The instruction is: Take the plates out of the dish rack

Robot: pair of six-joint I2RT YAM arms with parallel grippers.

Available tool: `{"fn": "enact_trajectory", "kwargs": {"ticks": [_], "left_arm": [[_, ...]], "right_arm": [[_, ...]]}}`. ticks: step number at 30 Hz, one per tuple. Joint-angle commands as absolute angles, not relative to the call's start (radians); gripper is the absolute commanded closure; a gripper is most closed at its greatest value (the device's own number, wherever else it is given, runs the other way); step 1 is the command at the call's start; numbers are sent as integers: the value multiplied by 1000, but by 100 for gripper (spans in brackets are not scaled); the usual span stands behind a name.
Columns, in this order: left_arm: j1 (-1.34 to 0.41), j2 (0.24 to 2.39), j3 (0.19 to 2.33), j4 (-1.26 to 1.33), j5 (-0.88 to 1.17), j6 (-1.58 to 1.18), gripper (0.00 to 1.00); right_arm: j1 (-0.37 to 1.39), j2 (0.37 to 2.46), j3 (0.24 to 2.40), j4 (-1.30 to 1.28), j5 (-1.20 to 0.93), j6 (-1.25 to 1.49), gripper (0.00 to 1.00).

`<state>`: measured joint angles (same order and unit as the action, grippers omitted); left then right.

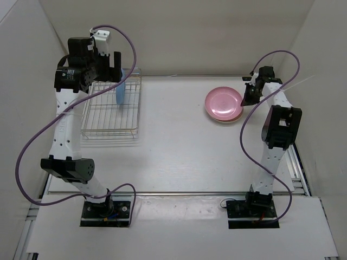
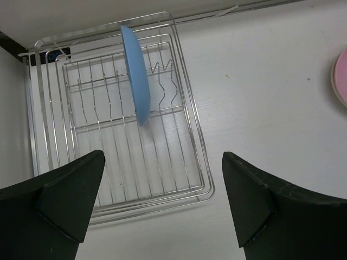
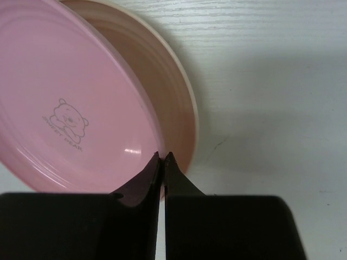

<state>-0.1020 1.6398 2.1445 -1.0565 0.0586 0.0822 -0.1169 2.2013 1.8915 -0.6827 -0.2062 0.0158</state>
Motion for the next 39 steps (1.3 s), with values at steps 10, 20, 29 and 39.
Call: {"fn": "enact_trajectory", "kwargs": {"ticks": [10, 20, 29, 39], "left_arm": [[-101, 1591, 2149, -1085, 155, 74, 0], [-101, 1572, 2103, -1085, 176, 74, 0], [-101, 1554, 2094, -1085, 195, 74, 0], [-101, 1545, 2085, -1085, 205, 83, 0]], "right_arm": [[-121, 2218, 1960, -670, -235, 6, 100], [-121, 2218, 1951, -670, -224, -3, 100], [-121, 2218, 1942, -670, -196, -12, 100], [-121, 2227, 1942, -670, -187, -12, 78]]}}
